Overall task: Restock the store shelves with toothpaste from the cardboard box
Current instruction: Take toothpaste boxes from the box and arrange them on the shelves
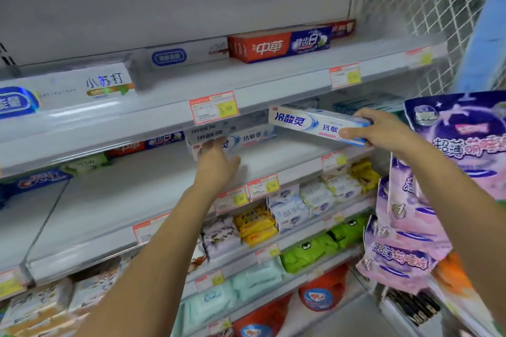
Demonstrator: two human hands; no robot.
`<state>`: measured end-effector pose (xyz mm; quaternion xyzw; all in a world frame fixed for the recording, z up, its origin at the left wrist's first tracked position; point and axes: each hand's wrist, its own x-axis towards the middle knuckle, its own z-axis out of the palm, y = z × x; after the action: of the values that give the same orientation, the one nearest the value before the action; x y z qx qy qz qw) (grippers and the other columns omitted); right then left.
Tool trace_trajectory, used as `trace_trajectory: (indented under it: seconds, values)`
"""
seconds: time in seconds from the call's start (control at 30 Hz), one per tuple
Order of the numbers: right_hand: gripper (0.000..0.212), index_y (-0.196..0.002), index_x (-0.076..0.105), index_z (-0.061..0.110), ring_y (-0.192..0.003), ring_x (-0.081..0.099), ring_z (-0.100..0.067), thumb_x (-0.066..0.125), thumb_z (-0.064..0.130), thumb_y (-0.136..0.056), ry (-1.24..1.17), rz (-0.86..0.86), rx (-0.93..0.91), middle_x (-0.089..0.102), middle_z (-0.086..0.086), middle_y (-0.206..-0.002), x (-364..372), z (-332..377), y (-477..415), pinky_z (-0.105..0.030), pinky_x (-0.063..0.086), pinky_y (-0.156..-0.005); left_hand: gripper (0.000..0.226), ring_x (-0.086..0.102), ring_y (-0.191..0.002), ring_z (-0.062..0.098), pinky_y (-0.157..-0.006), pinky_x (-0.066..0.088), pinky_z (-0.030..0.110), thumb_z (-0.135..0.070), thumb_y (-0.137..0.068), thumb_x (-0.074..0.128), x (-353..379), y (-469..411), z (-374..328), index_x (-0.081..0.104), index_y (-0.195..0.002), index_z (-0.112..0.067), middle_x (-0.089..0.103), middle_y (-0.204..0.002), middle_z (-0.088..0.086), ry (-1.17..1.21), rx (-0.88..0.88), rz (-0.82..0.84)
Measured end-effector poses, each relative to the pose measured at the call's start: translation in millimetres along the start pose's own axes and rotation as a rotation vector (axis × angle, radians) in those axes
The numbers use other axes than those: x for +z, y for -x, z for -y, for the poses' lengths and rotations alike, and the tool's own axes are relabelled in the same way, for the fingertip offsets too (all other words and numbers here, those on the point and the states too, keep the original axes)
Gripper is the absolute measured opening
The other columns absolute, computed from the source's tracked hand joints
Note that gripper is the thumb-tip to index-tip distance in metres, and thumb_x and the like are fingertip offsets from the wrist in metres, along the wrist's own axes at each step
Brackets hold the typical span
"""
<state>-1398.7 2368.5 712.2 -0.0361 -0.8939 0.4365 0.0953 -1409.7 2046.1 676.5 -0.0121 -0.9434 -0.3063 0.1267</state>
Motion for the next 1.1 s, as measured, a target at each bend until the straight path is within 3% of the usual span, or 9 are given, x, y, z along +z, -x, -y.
trace_trajectory:
  seconds: [0.07, 0.2, 0.4, 0.43, 0.53, 0.63, 0.77, 0.87, 1.1]
  values:
    - [0.037, -0.101, 0.062, 0.008, -0.081, 0.055, -0.025, 0.077, 0.033, -0.077, 0.133, -0.039, 0.013, 0.062, -0.010, -0.097, -8, -10, -17, -0.031, 0.039, -0.067, 0.065, 0.017, -0.141, 0.033, -0.112, 0.022, 0.041, -0.028, -0.090, 0.058, 14, -16, 0, 0.029, -0.147, -0.019, 0.021, -0.153, 0.017, -0.084, -0.050, -0.011]
    - [0.040, -0.105, 0.055, 0.013, -0.094, 0.053, -0.027, 0.071, 0.041, -0.080, 0.438, 0.014, 0.001, 0.060, -0.010, -0.114, -13, -19, -59, -0.032, 0.037, -0.070, 0.072, 0.004, -0.142, 0.044, -0.115, 0.014, 0.050, -0.034, -0.091, 0.056, 34, -32, 1, 0.019, -0.149, -0.015, 0.002, -0.155, 0.026, -0.188, -0.196, -0.073]
    - [0.069, -0.141, 0.041, 0.011, -0.127, 0.045, -0.030, 0.066, 0.042, -0.085, 0.601, 0.198, -0.069, 0.043, -0.011, -0.145, 2, -18, -111, -0.032, 0.040, -0.095, 0.072, 0.008, -0.140, 0.049, -0.110, 0.022, 0.054, -0.027, -0.089, 0.061, 46, -40, 4, 0.022, -0.147, -0.010, -0.007, -0.153, 0.031, -0.100, -0.329, -0.232]
    - [0.066, -0.141, 0.041, 0.011, -0.126, 0.046, -0.029, 0.065, 0.041, -0.087, 0.653, 0.228, -0.089, 0.044, -0.010, -0.145, 4, -16, -116, -0.031, 0.040, -0.095, 0.071, 0.012, -0.138, 0.051, -0.109, 0.026, 0.054, -0.025, -0.089, 0.061, 47, -40, 7, 0.022, -0.147, -0.011, -0.006, -0.152, 0.032, -0.082, -0.335, -0.236]
    - [0.045, -0.127, 0.052, 0.010, -0.105, 0.055, -0.027, 0.063, 0.030, -0.088, 0.854, 0.281, -0.175, 0.058, -0.013, -0.124, 15, -9, -130, -0.027, 0.043, -0.078, 0.068, 0.032, -0.126, 0.055, -0.097, 0.041, 0.051, -0.021, -0.088, 0.059, 49, -41, 14, 0.021, -0.144, -0.017, 0.007, -0.146, 0.035, -0.048, -0.340, -0.233]
    - [0.032, -0.116, 0.056, 0.009, -0.089, 0.057, -0.024, 0.062, 0.017, -0.086, 1.004, 0.309, -0.200, 0.060, -0.010, -0.105, 25, -2, -144, -0.028, 0.046, -0.069, 0.064, 0.042, -0.117, 0.054, -0.090, 0.045, 0.049, -0.018, -0.087, 0.058, 50, -41, 13, 0.024, -0.142, -0.019, 0.017, -0.143, 0.031, -0.039, -0.346, -0.273]
    - [0.019, -0.101, 0.057, 0.003, -0.080, 0.054, -0.024, 0.055, -0.004, -0.083, 0.990, 0.305, -0.227, 0.056, -0.011, -0.094, 34, 4, -159, -0.031, 0.043, -0.067, 0.062, 0.052, -0.106, 0.051, -0.084, 0.047, 0.047, -0.015, -0.085, 0.058, 51, -39, 14, 0.028, -0.140, -0.019, 0.024, -0.139, 0.026, -0.041, -0.343, -0.326]
    - [0.013, -0.090, 0.050, 0.003, -0.080, 0.049, -0.025, 0.043, -0.007, -0.087, 0.935, 0.253, -0.267, 0.051, -0.013, -0.092, 41, 2, -170, -0.031, 0.041, -0.070, 0.062, 0.054, -0.101, 0.050, -0.081, 0.048, 0.046, -0.013, -0.084, 0.057, 52, -39, 16, 0.030, -0.139, -0.018, 0.026, -0.138, 0.026, -0.044, -0.343, -0.354]
    - [0.017, -0.107, 0.050, -0.001, -0.095, 0.051, -0.033, 0.038, -0.001, -0.095, 0.692, 0.058, -0.291, 0.048, -0.015, -0.101, 64, -1, -179, -0.035, 0.041, -0.077, 0.062, 0.056, -0.102, 0.050, -0.081, 0.049, 0.044, -0.014, -0.085, 0.055, 54, -40, 16, 0.026, -0.140, -0.019, 0.021, -0.144, 0.032, -0.066, -0.356, -0.350]
